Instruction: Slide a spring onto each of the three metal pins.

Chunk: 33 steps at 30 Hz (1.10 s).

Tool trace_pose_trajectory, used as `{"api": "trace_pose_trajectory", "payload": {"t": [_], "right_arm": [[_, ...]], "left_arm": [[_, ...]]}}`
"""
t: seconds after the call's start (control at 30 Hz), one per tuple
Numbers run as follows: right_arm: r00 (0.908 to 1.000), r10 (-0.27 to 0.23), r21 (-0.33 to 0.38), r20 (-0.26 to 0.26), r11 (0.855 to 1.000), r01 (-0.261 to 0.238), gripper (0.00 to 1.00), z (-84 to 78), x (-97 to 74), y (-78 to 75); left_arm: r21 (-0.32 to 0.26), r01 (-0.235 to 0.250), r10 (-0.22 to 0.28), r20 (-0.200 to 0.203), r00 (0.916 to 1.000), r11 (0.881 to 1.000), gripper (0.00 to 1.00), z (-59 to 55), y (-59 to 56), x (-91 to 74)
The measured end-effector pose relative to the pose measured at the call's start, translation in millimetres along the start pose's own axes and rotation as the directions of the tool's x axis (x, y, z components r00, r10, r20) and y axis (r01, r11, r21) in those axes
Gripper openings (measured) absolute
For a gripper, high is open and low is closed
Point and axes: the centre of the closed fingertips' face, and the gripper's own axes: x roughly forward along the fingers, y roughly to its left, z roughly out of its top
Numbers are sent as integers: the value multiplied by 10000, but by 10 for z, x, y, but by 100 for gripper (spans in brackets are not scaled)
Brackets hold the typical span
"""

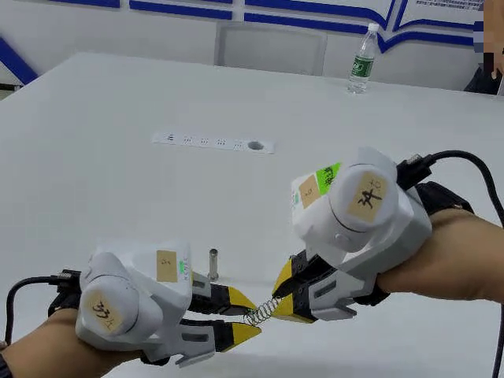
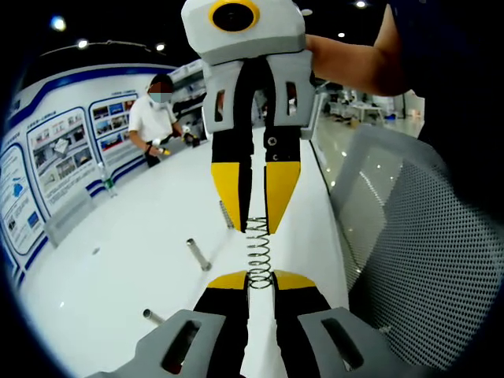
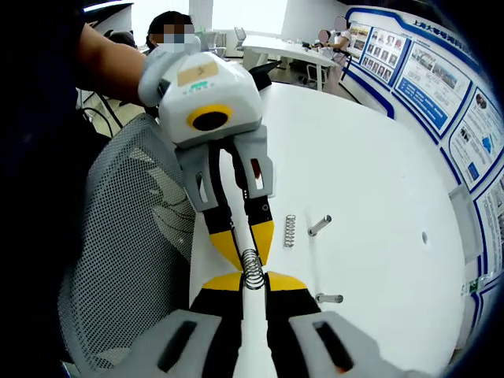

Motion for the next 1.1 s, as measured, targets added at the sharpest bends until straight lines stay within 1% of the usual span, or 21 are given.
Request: {"api": "trace_pose_trajectory", "payload": {"t": [0.27, 0.53, 0.77, 0.8, 0.87, 0.9, 0.97, 1.1], "right_arm": [[9985, -144, -110, 536, 9998, 150, 11, 162, -17, -19], [9971, -174, -225, 737, 9996, 191, 11, 248, -8, -25], [9974, -219, -246, 691, 9994, 237, 11, 239, 1, -56], [9976, -235, -242, 655, 9994, 251, 11, 231, 1, -64], [9981, -291, -248, 538, 9992, 305, 11, 205, 0, -92], [9983, -299, -242, 503, 9992, 312, 11, 195, -1, -101], [9981, -358, -201, 498, 9991, 368, 11, 183, -15, -136], [9976, -494, -29, 486, 9988, 496, 11, 146, -62, -215]], "left_arm": [[-112, -96, 98, 180, 9998, 9999, 11, 50, 32, -11], [-179, -82, 88, 342, 9994, 9998, 11, 96, 38, 28], [-181, -49, 54, 325, 9995, 9998, 13, 89, 41, 52], [-249, -52, 60, 305, 9995, 9997, 14, 83, 45, 52], [-619, 9, 6, 244, 9997, 9981, 22, 64, 49, 51], [-609, -5, 20, 236, 9997, 9981, 24, 59, 50, 47], [-620, -13, 28, 244, 9997, 9981, 23, 46, 54, 25], [-970, -215, 236, 207, 9995, 9951, 26, -10, 102, -53]]}}
